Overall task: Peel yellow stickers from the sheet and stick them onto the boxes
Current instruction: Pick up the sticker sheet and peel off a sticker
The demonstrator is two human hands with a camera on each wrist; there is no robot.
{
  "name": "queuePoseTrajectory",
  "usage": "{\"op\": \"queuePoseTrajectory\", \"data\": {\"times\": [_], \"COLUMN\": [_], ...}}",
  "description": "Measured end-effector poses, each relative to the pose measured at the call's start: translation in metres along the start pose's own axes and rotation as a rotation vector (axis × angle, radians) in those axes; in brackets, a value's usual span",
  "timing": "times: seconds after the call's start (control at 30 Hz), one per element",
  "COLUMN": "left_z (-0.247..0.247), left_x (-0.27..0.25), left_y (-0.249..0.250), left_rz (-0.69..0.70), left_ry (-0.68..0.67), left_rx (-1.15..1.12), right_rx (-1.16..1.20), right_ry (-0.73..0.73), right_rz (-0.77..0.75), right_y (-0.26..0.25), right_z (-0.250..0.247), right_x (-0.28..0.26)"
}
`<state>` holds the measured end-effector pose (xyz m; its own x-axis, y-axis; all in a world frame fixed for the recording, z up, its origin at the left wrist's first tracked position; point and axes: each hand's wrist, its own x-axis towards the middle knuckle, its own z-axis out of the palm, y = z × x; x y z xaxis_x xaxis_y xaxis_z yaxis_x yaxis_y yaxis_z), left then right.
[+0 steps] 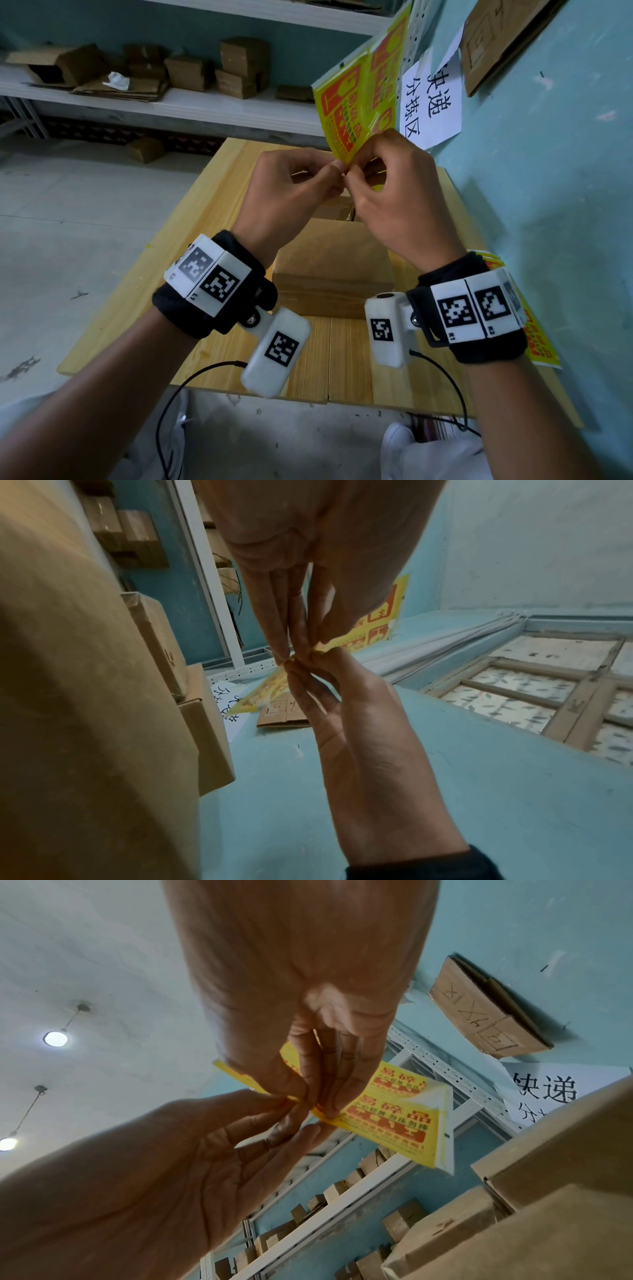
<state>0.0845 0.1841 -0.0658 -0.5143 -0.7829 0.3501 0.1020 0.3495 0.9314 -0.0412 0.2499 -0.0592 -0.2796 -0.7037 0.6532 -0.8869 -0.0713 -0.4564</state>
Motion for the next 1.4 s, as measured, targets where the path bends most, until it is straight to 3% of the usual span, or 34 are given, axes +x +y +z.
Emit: {"op": "queuePoseTrajectory", "data": {"times": [0.27, 0.67, 1.4], "left_z": [-0.0025, -0.0022, -0.0027], "left_x": [0.0026, 0.0026, -0.0016], "left_y": [0.0018, 0.0007, 0.0009], "left_rz": [-0.123, -0.173, -0.022], "left_ry": [0.046, 0.078, 0.078], "left_rx": [-0.199, -0.336, -0.13], "right_rx": [0.117, 0.089, 0.01], "right_ry": [-0.013, 0.0, 0.023], "right_rz": [0.005, -0.056, -0.041], "right_y": [0.0028, 0.0017, -0.0024], "right_z": [-0.0024, -0.0004, 0.0054], "right_x": [0.0012, 0.0003, -0.0008]}}
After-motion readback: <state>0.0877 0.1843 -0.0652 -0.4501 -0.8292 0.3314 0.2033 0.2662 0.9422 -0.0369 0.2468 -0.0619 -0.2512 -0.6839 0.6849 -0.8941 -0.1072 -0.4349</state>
